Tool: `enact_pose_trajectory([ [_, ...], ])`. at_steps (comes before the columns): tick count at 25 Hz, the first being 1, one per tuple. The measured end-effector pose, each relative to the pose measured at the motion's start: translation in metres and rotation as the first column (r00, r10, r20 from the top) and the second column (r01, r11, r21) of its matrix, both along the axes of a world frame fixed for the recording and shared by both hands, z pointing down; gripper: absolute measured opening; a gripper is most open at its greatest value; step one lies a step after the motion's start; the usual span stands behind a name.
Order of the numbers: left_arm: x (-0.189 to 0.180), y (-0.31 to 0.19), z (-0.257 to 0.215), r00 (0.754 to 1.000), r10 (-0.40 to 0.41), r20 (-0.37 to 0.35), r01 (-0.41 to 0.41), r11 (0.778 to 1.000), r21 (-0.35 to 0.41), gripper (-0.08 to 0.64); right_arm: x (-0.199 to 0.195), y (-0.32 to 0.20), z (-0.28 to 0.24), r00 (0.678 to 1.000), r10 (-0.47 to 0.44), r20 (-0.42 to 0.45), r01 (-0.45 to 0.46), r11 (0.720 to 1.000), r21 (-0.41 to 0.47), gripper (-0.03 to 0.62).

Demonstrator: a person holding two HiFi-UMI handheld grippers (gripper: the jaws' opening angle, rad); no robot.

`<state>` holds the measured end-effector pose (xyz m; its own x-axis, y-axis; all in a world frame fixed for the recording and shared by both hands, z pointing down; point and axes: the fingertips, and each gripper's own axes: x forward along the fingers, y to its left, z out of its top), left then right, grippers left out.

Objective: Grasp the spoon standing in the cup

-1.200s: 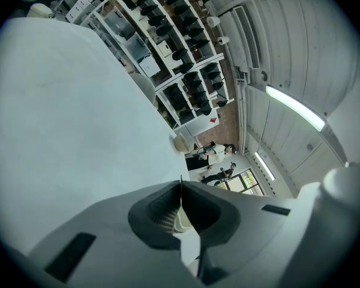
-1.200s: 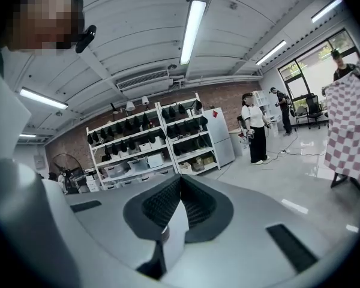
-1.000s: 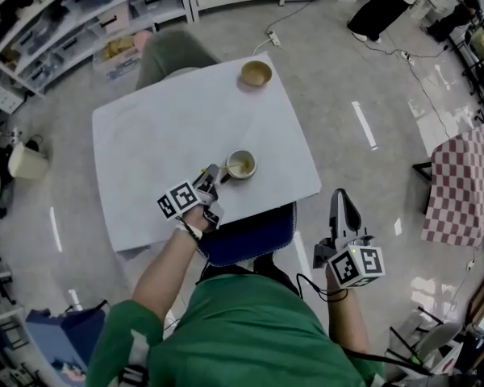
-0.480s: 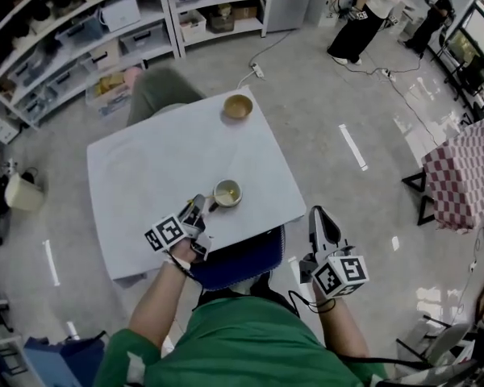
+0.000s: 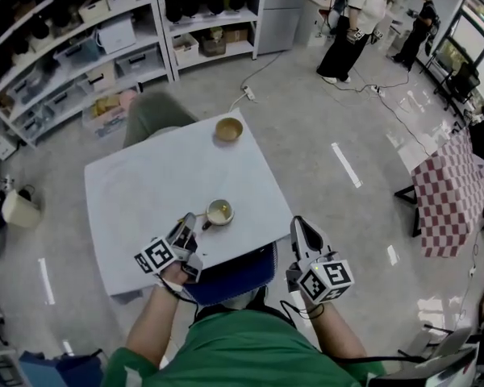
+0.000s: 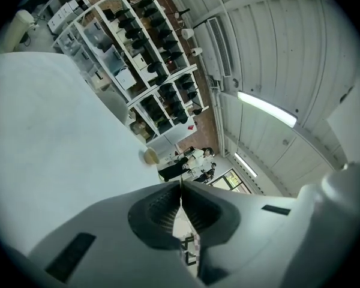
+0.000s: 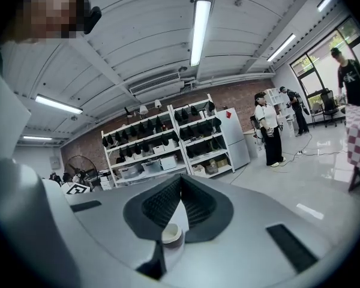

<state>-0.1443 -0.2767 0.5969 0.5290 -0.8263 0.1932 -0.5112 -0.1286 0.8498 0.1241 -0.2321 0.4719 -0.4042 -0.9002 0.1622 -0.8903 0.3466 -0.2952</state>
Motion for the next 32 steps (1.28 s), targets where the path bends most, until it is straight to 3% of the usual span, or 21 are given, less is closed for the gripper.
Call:
enact_pose_trajectory([
  [10,0.005,0.006,-0.059,1.000,0.005,-0.021,-0.002,0.992,0.129,0.023,-0.011,-0.005,-0.015,0.999,-0.049,-0.001,0.049,0.998,0.030,0.023],
  [15,-0.002,0.023,-0.068,0.999,-0.030,-0.022,0.032,0.992,0.125,0.023,-0.018,0.003,-0.020,0.997,-0.074,0.002,0.073,0.996,0.049,0.023],
  [24,-0.004,0.030,-0.104,0.999,-0.040,-0.022,0.043,0.979,0.201,0.023,-0.034,-0.004,-0.029,0.992,-0.126,-0.013,0.126,0.990,0.069,0.023],
  [29,-0.006,0.035,-0.136,0.999,-0.028,-0.030,0.035,0.960,0.276,0.023,-0.045,-0.002,-0.044,0.987,-0.156,-0.023,0.158,0.983,0.094,0.023],
  [32,-0.016,0.041,-0.135,0.998,-0.043,-0.039,0.052,0.962,0.270,0.023,-0.057,-0.001,-0.039,0.984,-0.179,-0.019,0.180,0.979,0.092,0.023],
])
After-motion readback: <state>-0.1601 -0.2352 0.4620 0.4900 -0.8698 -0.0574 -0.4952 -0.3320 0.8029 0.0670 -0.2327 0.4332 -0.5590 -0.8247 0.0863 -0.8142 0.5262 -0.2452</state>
